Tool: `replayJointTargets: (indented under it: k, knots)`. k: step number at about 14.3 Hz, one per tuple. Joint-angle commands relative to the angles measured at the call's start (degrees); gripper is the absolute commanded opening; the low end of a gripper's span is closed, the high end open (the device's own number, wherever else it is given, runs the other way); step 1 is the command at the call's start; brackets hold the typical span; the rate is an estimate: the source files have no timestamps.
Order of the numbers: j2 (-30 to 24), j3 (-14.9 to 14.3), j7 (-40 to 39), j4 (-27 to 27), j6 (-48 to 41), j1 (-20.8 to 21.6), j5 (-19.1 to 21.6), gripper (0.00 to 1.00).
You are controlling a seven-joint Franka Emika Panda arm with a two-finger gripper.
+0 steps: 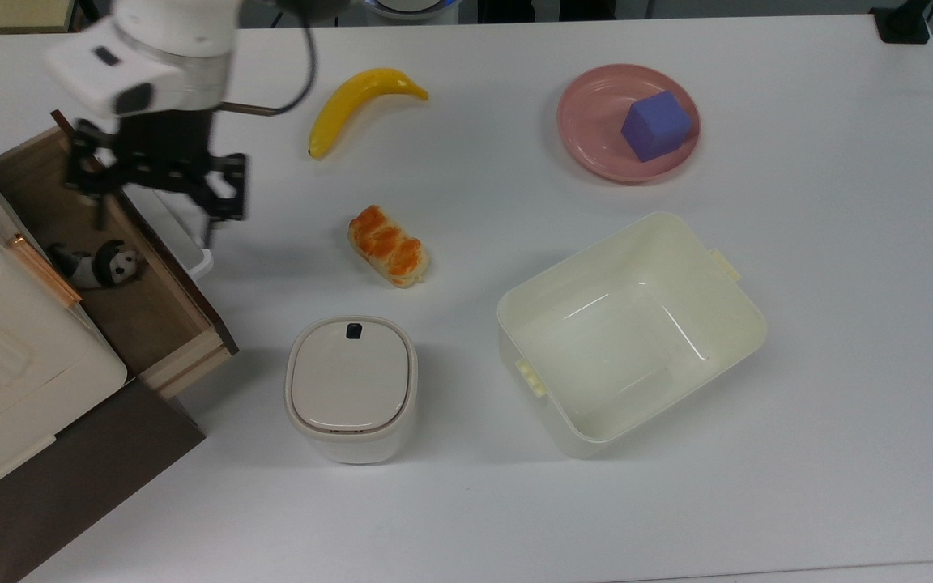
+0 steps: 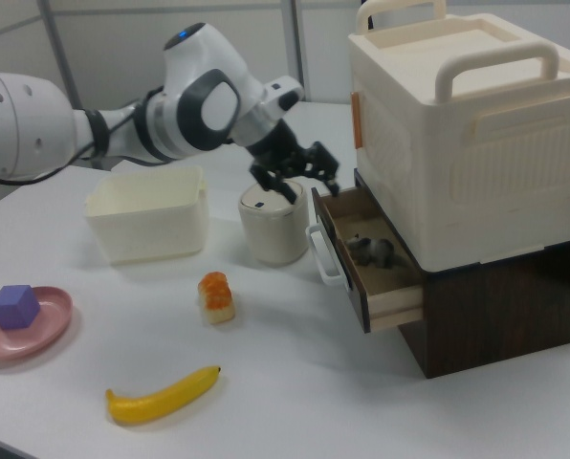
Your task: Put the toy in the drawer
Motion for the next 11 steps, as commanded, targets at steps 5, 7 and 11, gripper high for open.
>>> replayJointTargets:
  k: [5, 7, 11]
  knots:
    - [-9.34, 1.15, 1.77, -1.57, -22.01, 8.58, 13.18, 1.00]
    - [-10.75, 0.98, 2.91, -1.48, -27.73, 10.86, 14.06, 1.00]
    - [-13.39, 0.63, 7.04, -1.48, -33.01, 12.19, 18.35, 1.00]
